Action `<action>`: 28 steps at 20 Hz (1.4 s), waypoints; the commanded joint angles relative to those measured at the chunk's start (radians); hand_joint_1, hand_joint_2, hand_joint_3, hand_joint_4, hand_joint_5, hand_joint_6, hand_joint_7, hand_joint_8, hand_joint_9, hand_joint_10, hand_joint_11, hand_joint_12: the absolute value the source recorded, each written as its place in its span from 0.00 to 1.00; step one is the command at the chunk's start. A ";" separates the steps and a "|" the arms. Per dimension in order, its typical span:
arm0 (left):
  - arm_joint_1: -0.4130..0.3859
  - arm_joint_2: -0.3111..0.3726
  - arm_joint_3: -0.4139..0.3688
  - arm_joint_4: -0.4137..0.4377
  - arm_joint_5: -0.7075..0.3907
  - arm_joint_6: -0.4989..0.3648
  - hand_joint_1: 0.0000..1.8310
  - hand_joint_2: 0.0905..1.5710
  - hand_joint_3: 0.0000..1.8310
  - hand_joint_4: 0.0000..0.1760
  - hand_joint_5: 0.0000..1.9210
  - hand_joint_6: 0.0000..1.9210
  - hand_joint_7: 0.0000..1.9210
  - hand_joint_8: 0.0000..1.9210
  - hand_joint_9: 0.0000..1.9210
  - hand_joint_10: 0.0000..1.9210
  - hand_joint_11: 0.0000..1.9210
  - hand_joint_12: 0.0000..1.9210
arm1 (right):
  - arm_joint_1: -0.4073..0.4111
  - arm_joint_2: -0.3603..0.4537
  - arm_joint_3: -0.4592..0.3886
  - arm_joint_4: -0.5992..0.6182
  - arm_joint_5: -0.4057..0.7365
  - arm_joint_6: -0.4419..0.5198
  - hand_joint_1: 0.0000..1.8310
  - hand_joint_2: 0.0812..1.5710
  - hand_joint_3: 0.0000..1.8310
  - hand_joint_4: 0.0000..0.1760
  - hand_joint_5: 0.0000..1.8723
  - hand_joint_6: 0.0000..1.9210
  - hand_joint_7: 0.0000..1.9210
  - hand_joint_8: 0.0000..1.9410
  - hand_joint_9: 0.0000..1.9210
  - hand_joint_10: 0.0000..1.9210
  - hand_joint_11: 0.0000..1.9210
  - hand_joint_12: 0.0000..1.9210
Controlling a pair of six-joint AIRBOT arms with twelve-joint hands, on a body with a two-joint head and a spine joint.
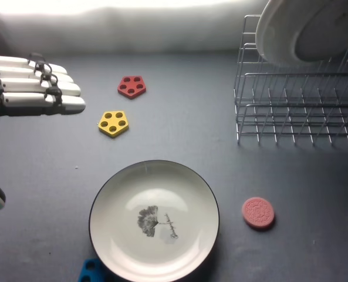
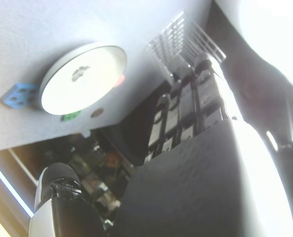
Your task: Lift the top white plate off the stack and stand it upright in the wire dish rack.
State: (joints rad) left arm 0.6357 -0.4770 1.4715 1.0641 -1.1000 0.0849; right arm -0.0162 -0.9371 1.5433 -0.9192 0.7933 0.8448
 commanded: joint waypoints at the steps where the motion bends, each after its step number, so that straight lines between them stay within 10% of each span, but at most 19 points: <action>1: -0.019 0.010 -0.003 -0.070 -0.045 0.001 0.13 0.53 0.00 0.00 0.01 0.00 0.02 0.00 0.03 0.00 0.06 0.01 | 0.009 0.018 0.005 0.101 0.074 0.022 0.81 0.70 0.00 0.00 0.42 0.60 0.48 0.45 0.49 0.48 0.41 0.82; 2: -0.019 0.010 -0.003 -0.068 -0.041 0.004 0.13 0.53 0.00 0.00 0.02 0.01 0.03 0.00 0.04 0.00 0.06 0.01 | 0.006 0.018 0.007 0.098 0.076 0.022 0.82 0.66 0.00 0.00 0.51 0.51 0.56 0.33 0.58 0.36 0.49 0.73; 7: -0.020 0.010 -0.006 -0.068 -0.039 0.014 0.13 0.53 0.00 0.00 0.01 0.00 0.02 0.00 0.03 0.00 0.05 0.00 | -0.002 0.018 0.031 0.090 0.084 0.022 0.81 0.69 0.00 0.00 0.45 0.59 0.49 0.41 0.52 0.44 0.44 0.78; 10: -0.021 0.010 -0.009 -0.068 -0.032 0.025 0.12 0.53 0.00 0.00 0.01 0.00 0.02 0.00 0.03 0.00 0.05 0.00 | -0.002 0.015 0.043 0.089 0.084 0.022 0.82 0.63 0.00 0.00 0.56 0.43 0.65 0.15 0.65 0.23 0.53 0.68; 11: -0.021 0.010 -0.010 -0.068 -0.031 0.025 0.12 0.53 0.00 0.00 0.01 0.00 0.02 0.00 0.03 0.00 0.05 0.00 | -0.002 0.013 0.047 0.089 0.084 0.022 0.81 0.67 0.00 0.00 0.49 0.52 0.55 0.32 0.56 0.37 0.46 0.74; 19: -0.021 0.011 -0.017 -0.068 -0.032 0.035 0.13 0.53 0.00 0.00 0.02 0.00 0.03 0.00 0.03 0.00 0.05 0.00 | -0.016 -0.014 0.079 0.077 0.084 0.024 0.82 0.63 0.00 0.00 0.54 0.44 0.63 0.22 0.65 0.22 0.53 0.68; 20: -0.021 0.011 -0.017 -0.069 -0.030 0.037 0.13 0.53 0.00 0.00 0.02 0.00 0.02 0.00 0.02 0.00 0.04 0.00 | -0.018 -0.019 0.085 0.077 0.084 0.032 0.78 0.63 0.00 0.00 0.55 0.45 0.63 0.24 0.65 0.31 0.55 0.41; 22: -0.021 0.011 -0.018 -0.070 -0.030 0.040 0.13 0.53 0.00 0.00 0.02 0.00 0.03 0.00 0.03 0.00 0.05 0.00 | -0.019 -0.033 0.099 0.077 0.084 0.051 0.81 0.68 0.00 0.00 0.46 0.55 0.54 0.35 0.55 0.41 0.44 0.76; 28: -0.021 0.011 -0.019 -0.071 -0.032 0.042 0.14 0.53 0.00 0.00 0.02 0.00 0.04 0.00 0.04 0.01 0.06 0.01 | -0.030 -0.061 0.142 0.054 0.085 0.111 0.81 0.71 0.00 0.00 0.41 0.64 0.47 0.44 0.48 0.50 0.40 0.83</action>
State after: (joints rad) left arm 0.6357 -0.4751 1.4574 1.0710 -1.0698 0.1265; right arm -0.0544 -1.0172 1.6779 -0.9695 0.8104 0.9401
